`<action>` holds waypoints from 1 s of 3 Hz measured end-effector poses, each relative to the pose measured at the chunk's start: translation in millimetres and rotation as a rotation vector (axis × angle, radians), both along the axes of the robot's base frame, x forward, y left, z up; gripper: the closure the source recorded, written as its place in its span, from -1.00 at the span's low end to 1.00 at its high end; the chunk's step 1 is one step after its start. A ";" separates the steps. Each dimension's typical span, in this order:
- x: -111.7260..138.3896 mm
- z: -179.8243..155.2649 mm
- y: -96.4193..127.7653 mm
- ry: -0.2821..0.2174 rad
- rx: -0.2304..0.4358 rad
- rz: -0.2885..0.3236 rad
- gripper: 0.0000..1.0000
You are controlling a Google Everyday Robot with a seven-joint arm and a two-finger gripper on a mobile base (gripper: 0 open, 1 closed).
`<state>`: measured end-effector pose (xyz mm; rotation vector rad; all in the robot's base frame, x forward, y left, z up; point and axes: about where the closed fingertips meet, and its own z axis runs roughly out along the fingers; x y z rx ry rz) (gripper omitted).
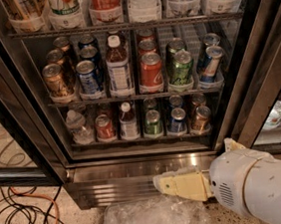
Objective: Pick redbull can from middle shelf of fridge
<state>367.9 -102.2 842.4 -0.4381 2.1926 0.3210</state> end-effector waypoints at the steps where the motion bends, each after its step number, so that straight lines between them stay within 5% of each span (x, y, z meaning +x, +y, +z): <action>1: 9.6 -1.5 -1.8 -0.028 -0.009 -0.001 -1.00; 2: 62.7 13.7 -4.9 -0.173 -0.043 0.005 -1.00; 3: 115.1 60.9 -24.5 -0.375 -0.164 -0.013 -1.00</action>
Offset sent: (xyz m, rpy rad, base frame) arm 0.1238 -0.0228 0.0221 -0.1934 -0.4618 0.0505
